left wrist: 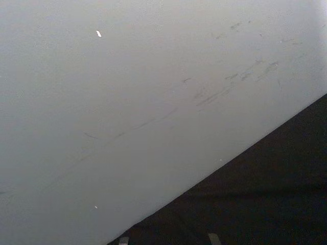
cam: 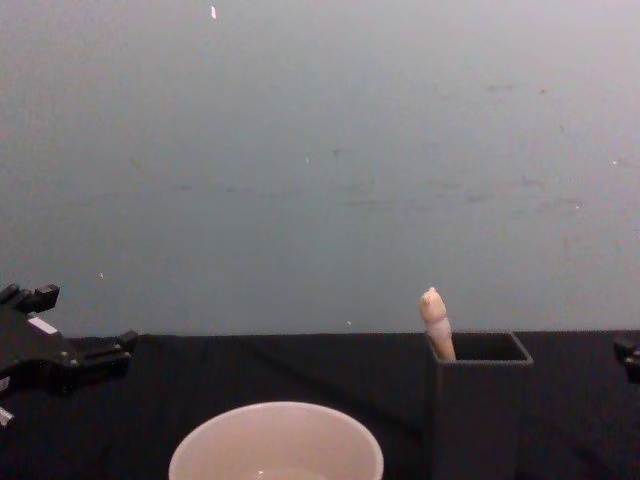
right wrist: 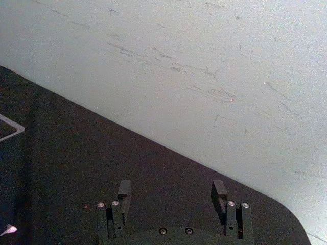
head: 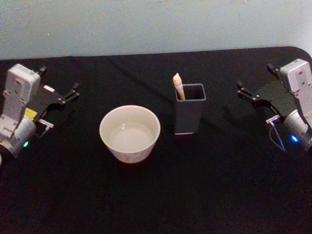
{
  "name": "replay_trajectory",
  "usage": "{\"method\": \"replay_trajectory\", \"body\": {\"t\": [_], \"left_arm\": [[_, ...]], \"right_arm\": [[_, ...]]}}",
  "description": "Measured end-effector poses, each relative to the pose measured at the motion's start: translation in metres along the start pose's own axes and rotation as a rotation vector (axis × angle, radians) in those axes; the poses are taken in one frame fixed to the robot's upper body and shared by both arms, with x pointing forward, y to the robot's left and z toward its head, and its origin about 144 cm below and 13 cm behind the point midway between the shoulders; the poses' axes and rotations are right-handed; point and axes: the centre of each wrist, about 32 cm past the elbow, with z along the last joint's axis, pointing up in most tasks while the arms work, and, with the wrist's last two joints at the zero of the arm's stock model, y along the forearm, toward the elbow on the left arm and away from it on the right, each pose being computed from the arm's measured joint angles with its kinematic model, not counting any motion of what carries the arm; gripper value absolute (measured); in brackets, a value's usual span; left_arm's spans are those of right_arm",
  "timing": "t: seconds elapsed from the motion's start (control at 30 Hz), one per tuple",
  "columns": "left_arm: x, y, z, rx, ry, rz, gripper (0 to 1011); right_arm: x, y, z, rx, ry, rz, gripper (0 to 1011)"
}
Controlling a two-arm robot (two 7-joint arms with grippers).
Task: Pick up the stirring spoon with one hand, stir inside the cup, then place it back in its original position.
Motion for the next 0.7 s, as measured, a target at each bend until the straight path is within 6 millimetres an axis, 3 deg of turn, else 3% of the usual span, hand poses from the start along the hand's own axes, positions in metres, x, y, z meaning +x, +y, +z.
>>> {"method": "replay_trajectory", "body": {"t": [0.7], "left_arm": [[0.0000, 0.0000, 0.0000, 0.000, 0.000, 0.000, 1001]], "right_arm": [[0.0000, 0.0000, 0.0000, 0.000, 0.000, 0.000, 1000]]}}
